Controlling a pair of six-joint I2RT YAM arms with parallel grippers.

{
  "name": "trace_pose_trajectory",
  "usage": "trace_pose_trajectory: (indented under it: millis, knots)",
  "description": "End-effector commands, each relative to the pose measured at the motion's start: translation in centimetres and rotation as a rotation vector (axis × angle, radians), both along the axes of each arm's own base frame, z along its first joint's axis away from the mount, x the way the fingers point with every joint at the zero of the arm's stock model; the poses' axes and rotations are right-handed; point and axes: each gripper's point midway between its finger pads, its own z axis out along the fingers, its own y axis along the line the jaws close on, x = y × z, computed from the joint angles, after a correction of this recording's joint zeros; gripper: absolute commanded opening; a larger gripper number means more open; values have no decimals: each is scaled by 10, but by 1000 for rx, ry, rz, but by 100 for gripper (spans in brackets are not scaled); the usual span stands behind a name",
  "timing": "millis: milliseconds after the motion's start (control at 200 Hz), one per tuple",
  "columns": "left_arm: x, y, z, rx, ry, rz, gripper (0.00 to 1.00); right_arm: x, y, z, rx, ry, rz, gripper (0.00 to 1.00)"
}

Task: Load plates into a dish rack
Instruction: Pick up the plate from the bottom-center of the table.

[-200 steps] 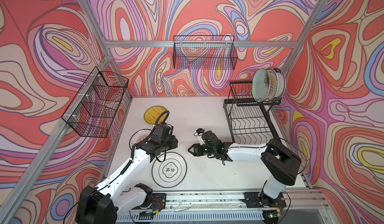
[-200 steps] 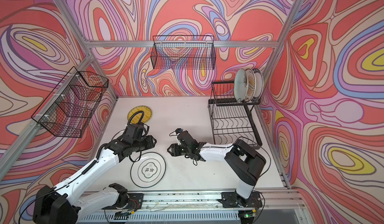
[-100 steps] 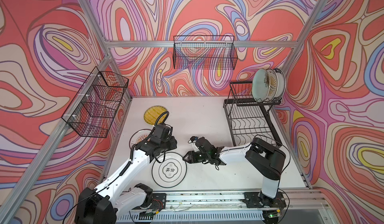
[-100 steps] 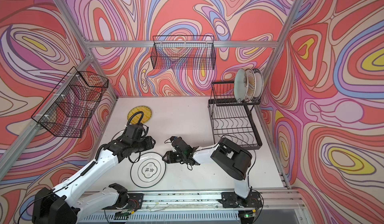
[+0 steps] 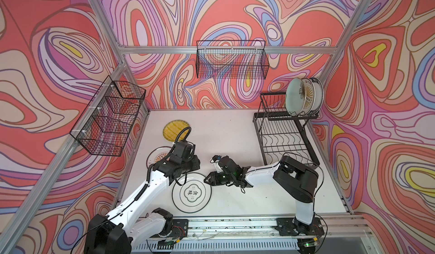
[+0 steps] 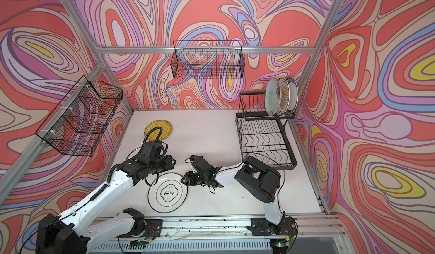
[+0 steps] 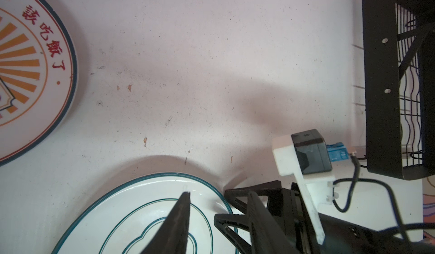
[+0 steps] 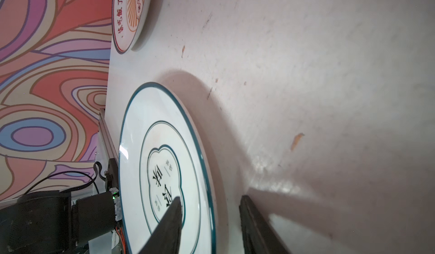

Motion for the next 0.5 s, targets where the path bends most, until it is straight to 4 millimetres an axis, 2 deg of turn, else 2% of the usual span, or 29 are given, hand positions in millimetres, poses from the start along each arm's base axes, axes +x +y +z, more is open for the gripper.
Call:
trace_pose_trajectory:
  millis: [0, 496]
  knots:
    - [-6, 1, -3, 11, 7, -11, 44, -5, 5, -9, -8, 28, 9, 41]
    - [-6, 1, 1, 8, 3, -18, 44, -2, 7, -20, -3, 60, -36, 35]
